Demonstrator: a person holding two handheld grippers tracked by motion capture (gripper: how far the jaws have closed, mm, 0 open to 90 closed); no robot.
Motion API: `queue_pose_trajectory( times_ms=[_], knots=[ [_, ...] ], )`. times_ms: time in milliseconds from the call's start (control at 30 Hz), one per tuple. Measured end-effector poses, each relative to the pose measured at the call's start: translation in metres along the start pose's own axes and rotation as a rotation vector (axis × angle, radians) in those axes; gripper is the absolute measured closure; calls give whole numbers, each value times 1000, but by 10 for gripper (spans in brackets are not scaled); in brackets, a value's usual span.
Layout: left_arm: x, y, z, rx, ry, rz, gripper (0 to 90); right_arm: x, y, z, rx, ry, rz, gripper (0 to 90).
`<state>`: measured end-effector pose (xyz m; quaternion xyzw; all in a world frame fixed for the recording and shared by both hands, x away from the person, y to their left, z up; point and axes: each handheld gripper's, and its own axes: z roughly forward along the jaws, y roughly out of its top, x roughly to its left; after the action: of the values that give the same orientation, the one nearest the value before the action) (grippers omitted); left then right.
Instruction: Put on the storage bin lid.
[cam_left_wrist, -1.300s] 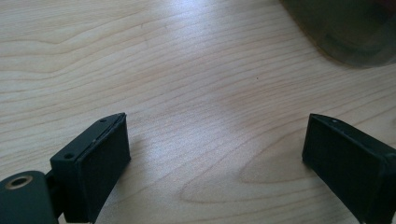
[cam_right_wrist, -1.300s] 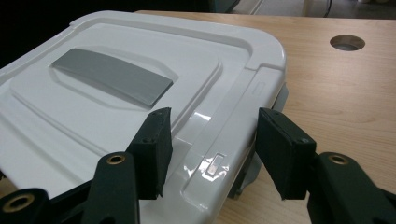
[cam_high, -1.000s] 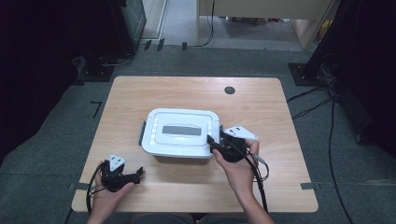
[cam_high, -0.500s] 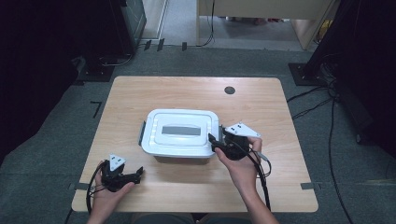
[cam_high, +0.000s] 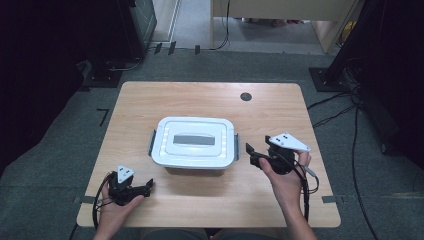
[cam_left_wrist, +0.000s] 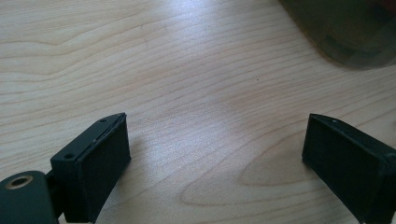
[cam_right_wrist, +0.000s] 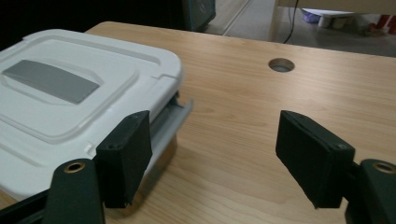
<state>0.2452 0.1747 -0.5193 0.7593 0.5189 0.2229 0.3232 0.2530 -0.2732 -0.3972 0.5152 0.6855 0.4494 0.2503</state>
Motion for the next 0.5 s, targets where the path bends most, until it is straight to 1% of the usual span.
queue_pose_trajectory(
  times_ms=[67, 100, 133, 167, 233, 500],
  knots=[
    [0, 0, 0, 1, 0, 0, 73, -7, -4, -5, 0, -22, -6, 266],
    [0, 0, 0, 1, 1, 0, 74, -11, -7, -7, 3, -16, -18, 259],
    [0, 0, 0, 1, 1, 0, 74, -14, -9, -9, 8, 1, -24, 246],
    [0, 0, 0, 1, 1, 0, 74, -18, -11, -10, 12, 8, -21, 234],
    [0, 0, 0, 1, 1, 0, 74, -23, -16, -14, 14, -11, -24, 218],
    [0, 0, 0, 2, 1, 1, 74, -50, -37, -25, 32, -37, -18, 162]
  ],
)
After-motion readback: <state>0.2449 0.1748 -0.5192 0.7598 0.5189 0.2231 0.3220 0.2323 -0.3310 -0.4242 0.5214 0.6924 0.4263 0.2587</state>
